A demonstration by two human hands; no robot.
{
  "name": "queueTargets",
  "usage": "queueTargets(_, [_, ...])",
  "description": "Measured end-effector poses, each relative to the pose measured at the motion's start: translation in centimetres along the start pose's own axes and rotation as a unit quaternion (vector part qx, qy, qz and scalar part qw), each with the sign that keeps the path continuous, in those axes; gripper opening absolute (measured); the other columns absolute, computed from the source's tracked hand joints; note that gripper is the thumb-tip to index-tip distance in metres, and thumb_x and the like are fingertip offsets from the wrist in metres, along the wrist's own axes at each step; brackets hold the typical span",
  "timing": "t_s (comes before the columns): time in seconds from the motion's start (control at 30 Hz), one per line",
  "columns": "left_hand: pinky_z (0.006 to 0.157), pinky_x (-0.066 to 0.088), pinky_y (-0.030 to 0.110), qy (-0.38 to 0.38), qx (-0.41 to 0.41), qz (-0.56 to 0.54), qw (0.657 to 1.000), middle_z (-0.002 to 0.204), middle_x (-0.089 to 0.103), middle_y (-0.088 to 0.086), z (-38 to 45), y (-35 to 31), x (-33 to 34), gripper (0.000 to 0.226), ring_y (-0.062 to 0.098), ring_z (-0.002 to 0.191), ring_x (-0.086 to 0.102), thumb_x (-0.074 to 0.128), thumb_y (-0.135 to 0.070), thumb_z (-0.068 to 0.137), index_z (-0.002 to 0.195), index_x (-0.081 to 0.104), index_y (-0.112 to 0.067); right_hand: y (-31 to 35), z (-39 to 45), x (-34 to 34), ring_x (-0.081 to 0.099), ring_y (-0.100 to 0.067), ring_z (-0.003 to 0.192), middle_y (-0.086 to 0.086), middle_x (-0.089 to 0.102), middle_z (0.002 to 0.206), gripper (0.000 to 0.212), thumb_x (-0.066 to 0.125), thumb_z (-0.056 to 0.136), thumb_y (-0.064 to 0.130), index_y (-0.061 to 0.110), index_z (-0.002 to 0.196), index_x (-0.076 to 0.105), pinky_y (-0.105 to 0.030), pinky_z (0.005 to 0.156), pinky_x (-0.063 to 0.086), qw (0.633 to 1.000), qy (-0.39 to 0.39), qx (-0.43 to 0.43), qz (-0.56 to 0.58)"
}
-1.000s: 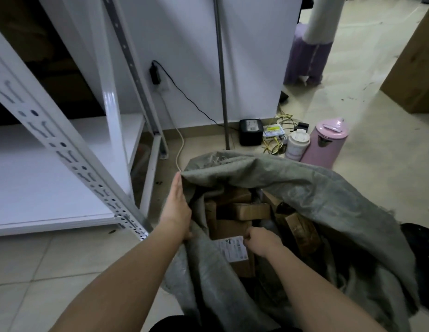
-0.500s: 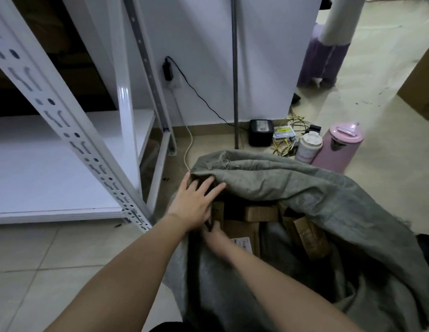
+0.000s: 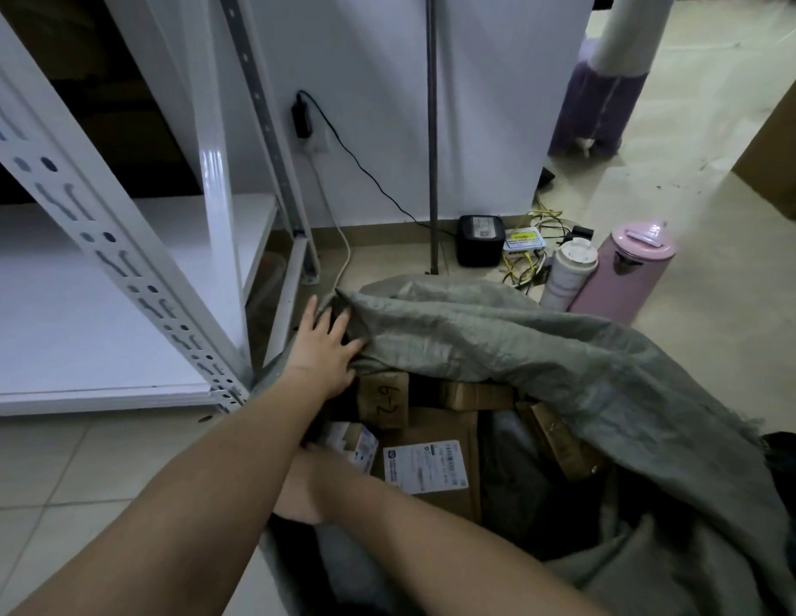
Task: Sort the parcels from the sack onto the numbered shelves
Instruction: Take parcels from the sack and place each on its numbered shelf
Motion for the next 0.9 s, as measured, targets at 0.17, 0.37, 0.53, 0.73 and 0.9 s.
queueTargets(0.17, [0.109, -0.020, 0.056, -0.040, -0.044, 0.029, 0.998, 0.161, 0.007, 0.011, 0.0, 1.4, -1.5, 0.049, 0.032, 0.148, 0.004, 0.024, -0.033, 0.102, 0.150, 0.024, -0.023, -5.6, -2.7, -3.7, 0.062, -0.033, 0.085, -0.014, 0.064, 0.093, 0.044, 0.035, 0.094, 0.040, 0.008, 0.093, 0.066, -0.037, 0.068, 0.043, 0.977, -0.211, 0.014, -0.034])
queueTargets(0.37, [0.106, -0.023, 0.055, -0.143, 0.143, 0.115, 0.973, 0.151, 0.027, 0.020, -1.5, -3.1, -2.7, 0.044, 0.042, 0.142, 0.020, 0.029, -0.011, 0.098, 0.142, 0.034, -0.009, -19.3, -6.1, -7.3, 0.043, -0.027, 0.128, -0.007, 0.046, 0.137, 0.045, 0.049, 0.093, 0.028, 0.017, 0.136, 0.039, -0.042, 0.100, 0.037, 0.947, -0.191, 0.220, -0.136])
queueTargets(0.53, [0.100, -0.029, 0.052, -0.022, 0.129, 0.174, 0.976, 0.150, 0.037, 0.012, -0.8, -1.5, 1.7, 0.043, 0.034, 0.146, 0.010, 0.038, -0.025, 0.099, 0.139, 0.045, -0.011, -24.0, -4.6, -7.2, -0.011, -0.037, 0.147, -0.005, -0.003, 0.163, 0.073, 0.043, 0.095, 0.051, 0.029, 0.154, 0.006, -0.070, 0.111, -0.003, 0.908, 0.004, 0.215, -0.359])
queueTargets(0.73, [0.101, -0.027, 0.059, 0.051, -0.074, 0.162, 0.983, 0.160, -0.004, 0.015, 0.3, 3.1, 2.5, 0.069, 0.040, 0.144, -0.016, 0.025, -0.049, 0.098, 0.153, 0.004, -0.013, -24.5, -2.7, -12.7, -0.019, -0.040, 0.145, -0.011, -0.017, 0.160, 0.067, 0.031, 0.100, 0.047, 0.022, 0.155, 0.002, -0.072, 0.109, -0.006, 0.861, -0.072, 0.295, -0.407])
queueTargets(0.9, [0.110, -0.018, 0.054, 0.081, 0.001, 0.110, 0.991, 0.160, -0.009, 0.014, 0.4, 0.8, 5.0, 0.060, 0.036, 0.146, -0.014, 0.034, -0.035, 0.101, 0.153, 0.012, -0.014, -24.0, -1.6, -9.9, 0.005, -0.030, 0.148, -0.007, 0.013, 0.161, 0.059, 0.042, 0.097, 0.045, 0.021, 0.150, 0.029, -0.056, 0.117, 0.006, 0.935, -0.080, 0.269, -0.215])
Point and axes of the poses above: each hand's wrist, its own z-axis towards the middle knuckle, its own x-axis out of the palm, y = z × x, the point moved 10 cm from there along z, towards the middle knuckle
